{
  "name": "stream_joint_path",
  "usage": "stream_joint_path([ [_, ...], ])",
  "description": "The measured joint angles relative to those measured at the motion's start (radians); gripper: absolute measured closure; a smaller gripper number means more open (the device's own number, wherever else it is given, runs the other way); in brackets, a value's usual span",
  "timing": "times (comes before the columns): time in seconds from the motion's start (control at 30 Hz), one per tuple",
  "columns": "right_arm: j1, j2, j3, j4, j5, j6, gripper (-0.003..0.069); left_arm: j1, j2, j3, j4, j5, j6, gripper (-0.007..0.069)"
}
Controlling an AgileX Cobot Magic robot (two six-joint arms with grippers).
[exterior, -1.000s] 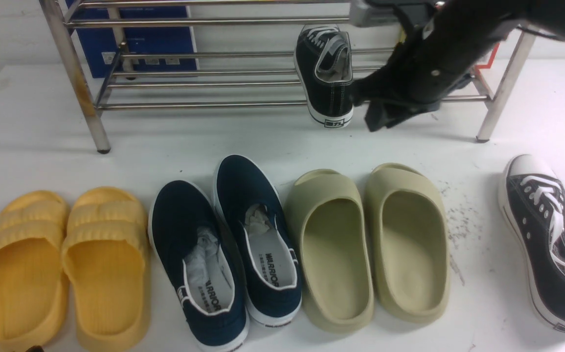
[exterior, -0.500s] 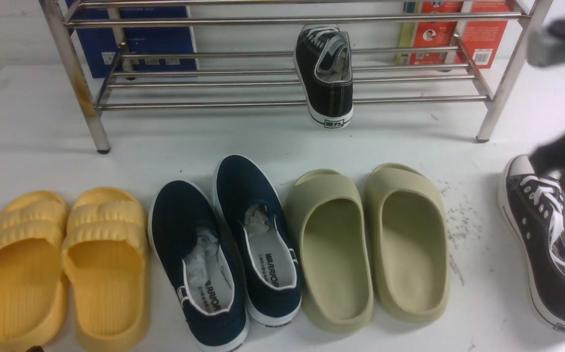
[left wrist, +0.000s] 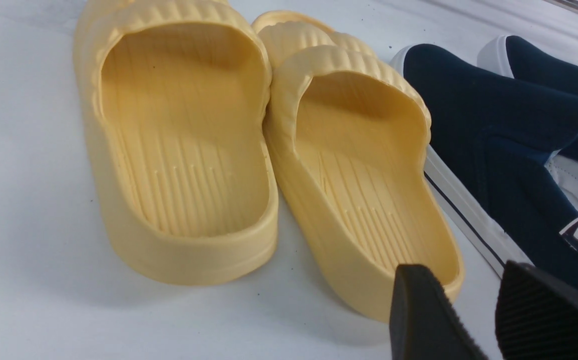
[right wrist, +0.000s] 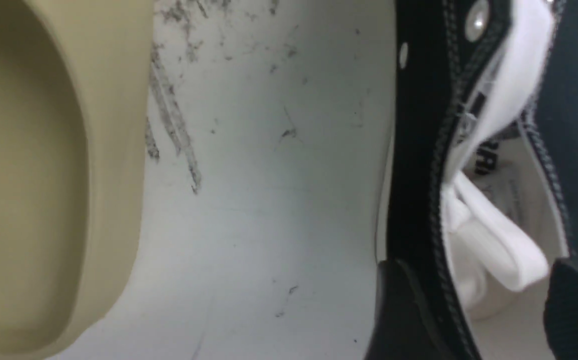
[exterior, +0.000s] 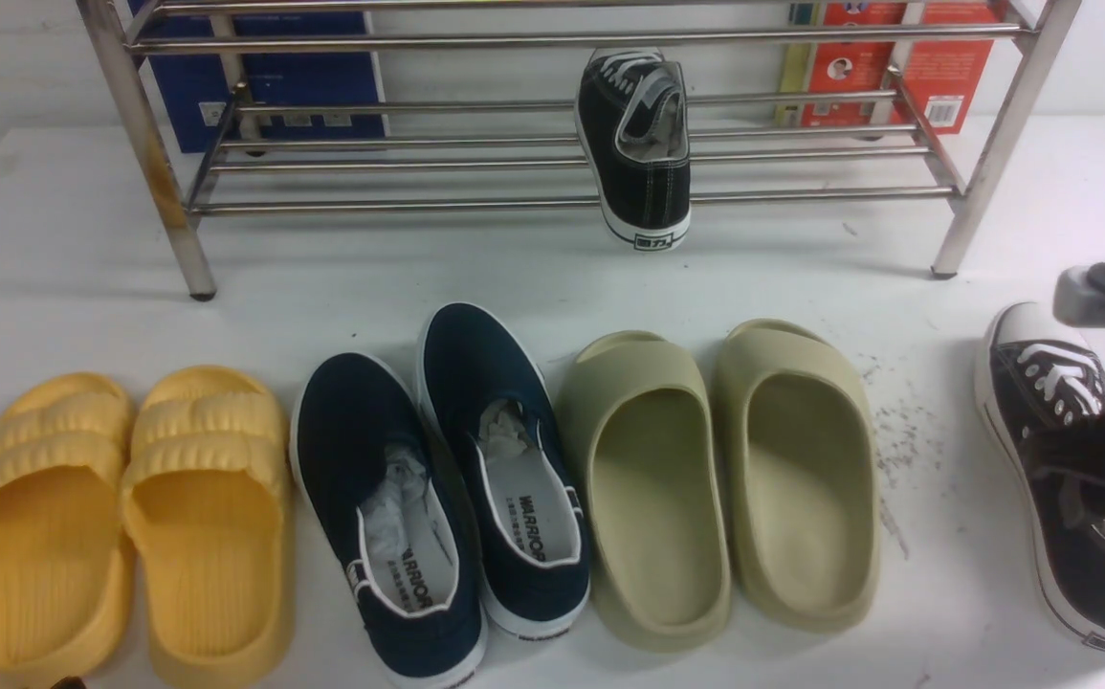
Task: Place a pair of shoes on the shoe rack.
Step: Use the right arm to grab the shoe closest to it, then use the right arm to put a shoe into the shoe rack
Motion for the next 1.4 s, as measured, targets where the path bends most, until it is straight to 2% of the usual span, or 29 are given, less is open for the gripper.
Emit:
stream_joint_path([
  [0.33,-0.005,0.177,-0.002,0.023,-0.056,-0.030,0.0389,0.000,0.000,0.000,0.000,0.000,0.000,0.0384],
  [0.37,-0.005,0.182,-0.005,0.023,-0.056,-0.046,0.0429,0.000,0.000,0.000,0.000,0.000,0.000,0.0384],
  [0.4,-0.005,0.181,-0.005,0.022,-0.056,-0.050,0.0434,0.000,0.000,0.000,0.000,0.000,0.000,0.0384],
  [0.53,-0.005,0.177,-0.005,0.018,-0.048,-0.092,0.0592,0.000,0.000,0.000,0.000,0.000,0.000,0.0384],
  [0.6,-0.005,0.163,-0.004,0.028,-0.043,-0.100,0.0636,0.000,0.000,0.000,0.000,0.000,0.000,0.0384],
  [0.8,0.020,0.035,-0.003,0.075,0.076,-0.103,0.0636,0.000,0.000,0.000,0.000,0.000,0.000,0.0384],
  [1.0,0.164,-0.068,-0.126,0.130,0.216,-0.114,0.0636,0.000,0.000,0.000,0.000,0.000,0.000,0.0384],
  [1.13,0.212,-0.025,-0.231,0.152,0.211,-0.129,0.0634,0.000,0.000,0.000,0.000,0.000,0.000,0.0384],
  [1.4,0.213,0.198,-0.475,0.146,0.169,-0.188,0.0634,0.000,0.000,0.000,0.000,0.000,0.000,0.0384],
])
